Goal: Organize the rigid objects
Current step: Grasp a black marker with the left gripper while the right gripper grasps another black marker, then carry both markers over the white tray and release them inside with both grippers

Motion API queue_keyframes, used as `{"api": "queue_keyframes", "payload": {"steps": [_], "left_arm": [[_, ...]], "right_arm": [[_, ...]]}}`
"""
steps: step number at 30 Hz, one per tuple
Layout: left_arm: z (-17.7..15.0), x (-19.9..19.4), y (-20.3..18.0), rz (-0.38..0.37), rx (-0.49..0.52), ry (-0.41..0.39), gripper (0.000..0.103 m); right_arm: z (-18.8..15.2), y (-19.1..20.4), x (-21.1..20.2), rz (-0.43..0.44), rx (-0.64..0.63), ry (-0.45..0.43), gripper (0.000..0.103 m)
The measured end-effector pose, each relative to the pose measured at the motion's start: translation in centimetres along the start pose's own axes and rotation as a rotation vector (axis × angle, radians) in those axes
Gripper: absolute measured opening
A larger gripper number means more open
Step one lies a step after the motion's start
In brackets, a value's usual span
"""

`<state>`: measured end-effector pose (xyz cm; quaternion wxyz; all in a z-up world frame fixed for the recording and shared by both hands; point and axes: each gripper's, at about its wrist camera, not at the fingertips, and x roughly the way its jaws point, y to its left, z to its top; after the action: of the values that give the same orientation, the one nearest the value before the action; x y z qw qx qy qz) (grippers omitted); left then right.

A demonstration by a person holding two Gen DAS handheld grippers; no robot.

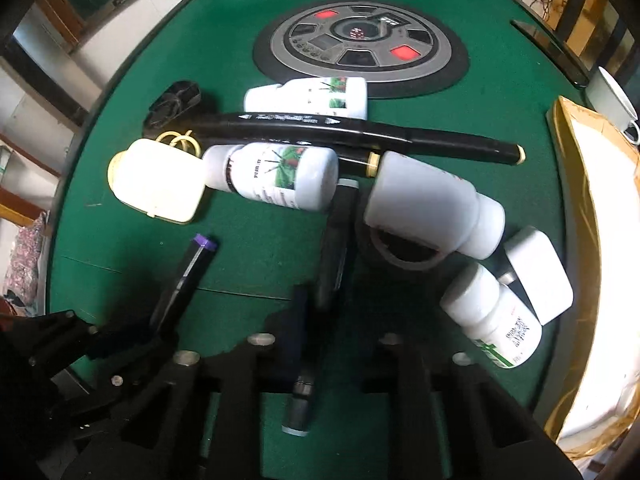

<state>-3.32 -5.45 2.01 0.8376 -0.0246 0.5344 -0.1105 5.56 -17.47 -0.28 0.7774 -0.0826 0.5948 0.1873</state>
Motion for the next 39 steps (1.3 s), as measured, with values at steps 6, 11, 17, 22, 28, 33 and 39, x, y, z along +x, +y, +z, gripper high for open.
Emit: {"api": "queue_keyframes", "payload": {"steps": [6, 11, 17, 22, 28, 33, 39], "left_arm": [[0.8, -1.3, 1.0, -0.083, -0.070, -0.049, 0.013], [2.1, -2.1, 0.1, -0.108, -0.041, -0.072, 0.012], [4.2, -2.7, -2.3, -0.125, 0.021, -0.107, 0.012], [6.5, -3.3, -5.5, -0.139, 0.068, -0.144, 0.012], [10.0, -2.9, -10.8, -0.183, 0.117, -0.180, 0.012], [13.9, -1.2, -15.1, -0.238, 0.094, -0.194, 0.012], [18.1, 3.0, -19.4, -0.263, 0.054, -0.157, 0.012]], "right_arm": [[-1.9, -2.0, -2.0, 0.167, 0.109, -0.019, 0.014], [-3.2, -2.7, -4.3, 0.250, 0.137, -0.068, 0.014], [-3.4, -5.0, -7.1, 0.292, 0.205, -0.134, 0.014], [-3.4, -8.0, -9.0, 0.310, 0.265, -0.204, 0.014], [-3.6, -13.1, -11.5, 0.303, 0.341, -0.265, 0.014], [-3.4, -19.2, -13.7, 0.263, 0.388, -0.292, 0.014], [-1.0, -25.3, -12.9, 0.212, 0.398, -0.238, 0.014]]}}
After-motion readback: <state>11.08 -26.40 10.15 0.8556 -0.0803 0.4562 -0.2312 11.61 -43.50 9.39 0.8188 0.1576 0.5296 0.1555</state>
